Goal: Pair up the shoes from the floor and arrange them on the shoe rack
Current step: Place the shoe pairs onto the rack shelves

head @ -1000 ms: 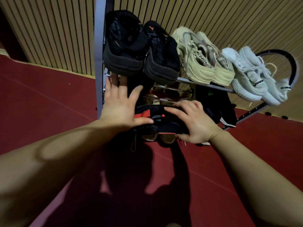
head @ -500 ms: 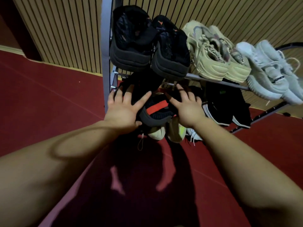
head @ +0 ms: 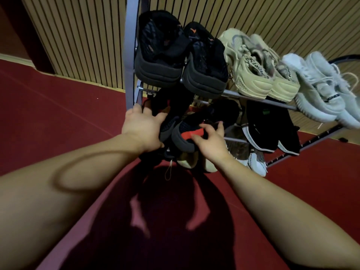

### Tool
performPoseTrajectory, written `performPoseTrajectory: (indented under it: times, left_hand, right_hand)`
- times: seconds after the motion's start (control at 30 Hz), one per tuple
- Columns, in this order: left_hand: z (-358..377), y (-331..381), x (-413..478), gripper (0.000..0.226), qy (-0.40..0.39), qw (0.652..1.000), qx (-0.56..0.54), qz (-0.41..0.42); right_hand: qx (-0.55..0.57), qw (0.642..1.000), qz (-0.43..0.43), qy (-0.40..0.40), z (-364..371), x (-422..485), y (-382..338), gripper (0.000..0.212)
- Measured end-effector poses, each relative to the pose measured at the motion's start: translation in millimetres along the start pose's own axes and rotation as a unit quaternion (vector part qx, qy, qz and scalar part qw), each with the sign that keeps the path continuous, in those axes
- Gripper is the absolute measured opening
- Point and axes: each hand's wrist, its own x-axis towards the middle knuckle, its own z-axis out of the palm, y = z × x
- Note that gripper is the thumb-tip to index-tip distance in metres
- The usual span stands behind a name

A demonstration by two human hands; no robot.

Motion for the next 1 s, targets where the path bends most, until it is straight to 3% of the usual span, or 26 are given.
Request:
performPoseTrajectory:
  times: [0.13,0.23,0.3,0.4,0.43,0.53,0.63,0.73,0.83,1.0]
  left_hand:
    - [2.6,8.8,-5.9,0.101,0.004,0.996,-0.090,-0.011]
    - [5.3,15.0,-9.5,0.106,0.002,0.981,-0.193,-0.024]
    - [6.8,12.8,-9.1,0.109,-0.001,0.969,-0.244,-0.034]
    - [9.9,4.6,-7.8,0.117,-0.045,0.966,-0.252,-0.027]
    - [10.9,3.1,-8.2,0.119,-0.058,0.966,-0.250,-0.022]
    - [16.8,-0.5,-8.2,0.125,-0.082,0.956,-0.280,-0.018]
    - [24.4,-9.5,-3.7,0.125,-0.085,0.937,-0.339,-0.014]
    - [27.7,-15.7,-5.1,0.118,-0.078,0.923,-0.377,0.023]
    - [30.6,-8.3,-9.2,0.115,-0.066,0.921,-0.382,0.046]
    - [42.2,1.9,-2.6,0.134,-0.096,0.900,-0.425,-0.002]
  right_hand:
    - [-0.041,0.996,-0.061,-0.045,-25.9,10.3,9.0,0.057]
    - [-0.121,0.988,-0.092,0.004,-34.9,17.1,19.7,0.067]
    - [-0.075,0.994,-0.070,0.030,-31.4,13.0,18.3,0.070]
    - [0.116,0.993,-0.015,0.001,-18.2,4.8,11.6,0.086]
    - [0.130,0.991,-0.008,-0.014,-13.4,1.3,10.9,0.095]
    - [0.009,0.999,-0.039,-0.018,-2.3,-5.5,17.5,0.114]
    - [-0.023,0.993,-0.114,-0.009,-6.3,-3.0,30.0,0.113]
    - [-0.034,0.986,-0.158,-0.050,-28.3,6.2,39.2,0.120]
    - [-0.026,0.986,-0.139,-0.089,-40.5,11.9,44.3,0.128]
    - [0.028,0.988,-0.098,-0.117,-39.1,11.3,51.3,0.121]
